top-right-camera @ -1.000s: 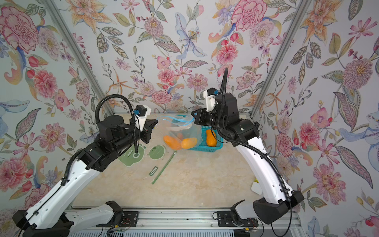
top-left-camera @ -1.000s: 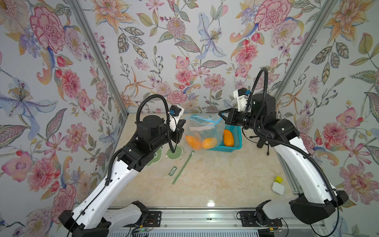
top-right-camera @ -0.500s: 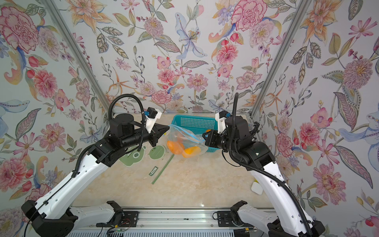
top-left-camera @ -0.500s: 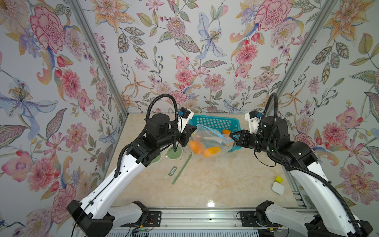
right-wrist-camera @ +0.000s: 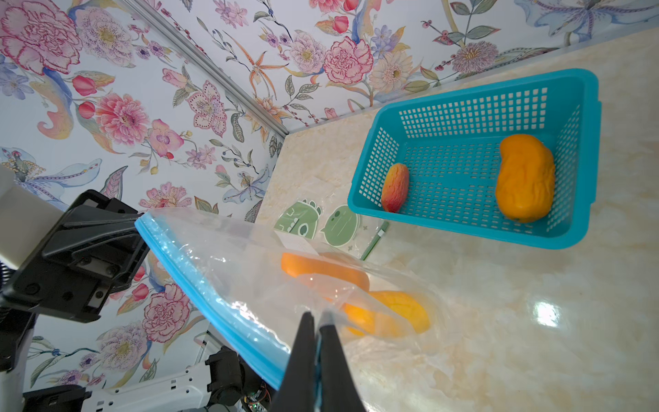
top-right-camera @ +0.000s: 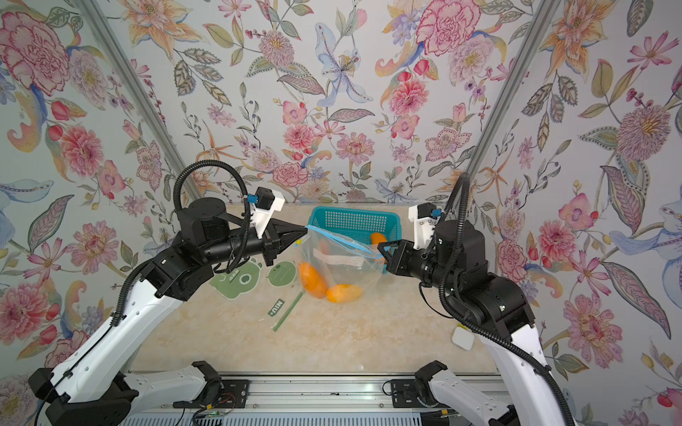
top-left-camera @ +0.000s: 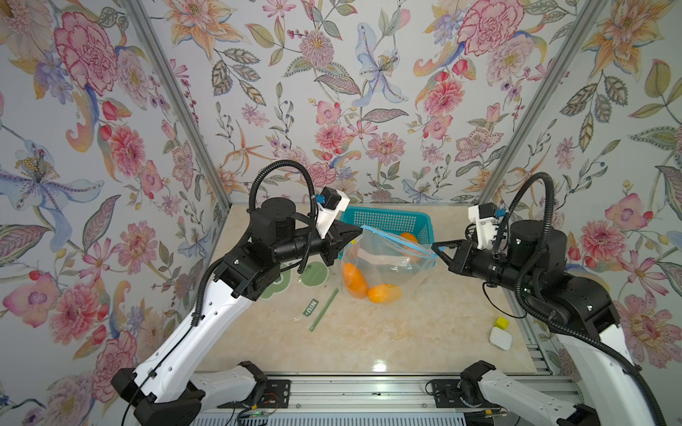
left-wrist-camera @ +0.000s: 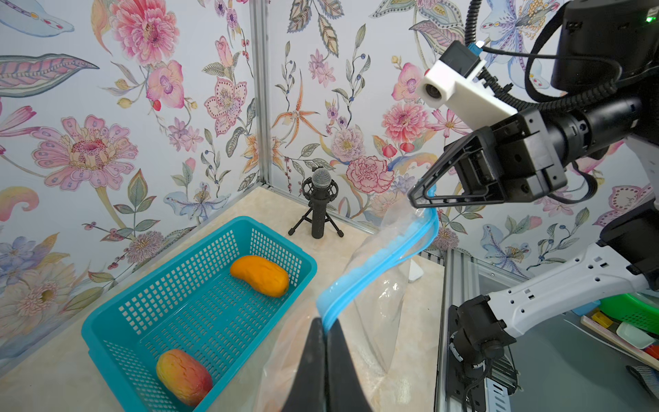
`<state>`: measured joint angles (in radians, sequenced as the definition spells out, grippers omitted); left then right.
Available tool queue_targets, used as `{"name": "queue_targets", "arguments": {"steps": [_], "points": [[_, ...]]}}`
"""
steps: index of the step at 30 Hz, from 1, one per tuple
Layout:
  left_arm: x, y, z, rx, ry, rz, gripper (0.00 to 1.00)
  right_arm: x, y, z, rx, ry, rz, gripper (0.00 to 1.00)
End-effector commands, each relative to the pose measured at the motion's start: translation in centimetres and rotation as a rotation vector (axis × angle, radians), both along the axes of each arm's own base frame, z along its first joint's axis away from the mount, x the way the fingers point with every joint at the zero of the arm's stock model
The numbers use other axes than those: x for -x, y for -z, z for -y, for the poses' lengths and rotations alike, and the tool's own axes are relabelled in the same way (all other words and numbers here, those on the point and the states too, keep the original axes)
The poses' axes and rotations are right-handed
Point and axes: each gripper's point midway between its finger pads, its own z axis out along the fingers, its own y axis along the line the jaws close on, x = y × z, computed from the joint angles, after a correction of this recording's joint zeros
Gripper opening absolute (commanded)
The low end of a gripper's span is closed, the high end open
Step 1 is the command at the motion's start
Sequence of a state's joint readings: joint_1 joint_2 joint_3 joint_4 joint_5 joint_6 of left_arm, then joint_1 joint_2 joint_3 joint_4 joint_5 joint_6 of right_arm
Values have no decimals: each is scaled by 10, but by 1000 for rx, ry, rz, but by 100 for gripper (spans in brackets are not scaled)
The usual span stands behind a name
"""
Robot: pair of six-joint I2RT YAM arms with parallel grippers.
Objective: Place the mango in a zip-top bag and seal the zipper
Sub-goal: Adjust the zipper food storage bag at the center of the board, then zip the zipper on the zipper food storage bag.
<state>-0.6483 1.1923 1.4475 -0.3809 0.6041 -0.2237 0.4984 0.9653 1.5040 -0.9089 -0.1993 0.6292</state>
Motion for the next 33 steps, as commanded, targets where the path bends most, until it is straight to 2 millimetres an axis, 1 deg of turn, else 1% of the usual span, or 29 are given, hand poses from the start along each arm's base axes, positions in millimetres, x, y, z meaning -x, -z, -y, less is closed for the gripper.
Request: {"name": "queue_targets", "arguments": {"steps": [1,3,5,7,9,11,12,13,14,15,16,18,20,23,24,26,28,33], "points": [[-4,35,6,-3,7,-96,0,-8,47,17,104,95,-115,0],[-12,65,8,-37,-11,-132,0,-16,67,25,163,135,-142,0],[-16,97,14,-67,-1,-166,0,-25,96,31,223,162,-187,0],[-21,125,17,-90,0,-175,0,-34,123,37,283,193,-233,0],[-26,146,19,-108,-1,-164,0,-41,141,45,321,225,-253,0],[-27,162,22,-136,14,-152,1,-48,149,52,329,254,-255,0],[-28,170,23,-150,22,-145,8,-51,150,56,328,269,-256,0],[-28,175,22,-161,26,-134,20,-53,151,58,321,275,-258,0],[-28,177,23,-169,32,-126,38,-54,151,59,315,279,-259,0],[-26,178,22,-176,39,-113,60,-55,151,60,310,281,-262,0],[-24,175,21,-178,47,-98,69,-55,151,61,308,282,-261,0],[-21,166,17,-170,47,-54,78,-56,152,63,308,285,-266,0],[-21,158,10,-162,14,-12,82,-56,153,63,300,284,-272,0],[-21,161,6,-159,-8,-4,83,-57,151,60,282,269,-277,0],[-17,164,9,-140,17,-11,83,-57,150,59,279,264,-278,0],[-3,163,15,-78,92,7,80,-58,149,59,276,263,-275,0],[6,164,14,-27,113,45,79,-59,146,59,273,267,-272,0],[6,172,9,-44,98,89,75,-61,144,58,269,264,-269,0]]}}
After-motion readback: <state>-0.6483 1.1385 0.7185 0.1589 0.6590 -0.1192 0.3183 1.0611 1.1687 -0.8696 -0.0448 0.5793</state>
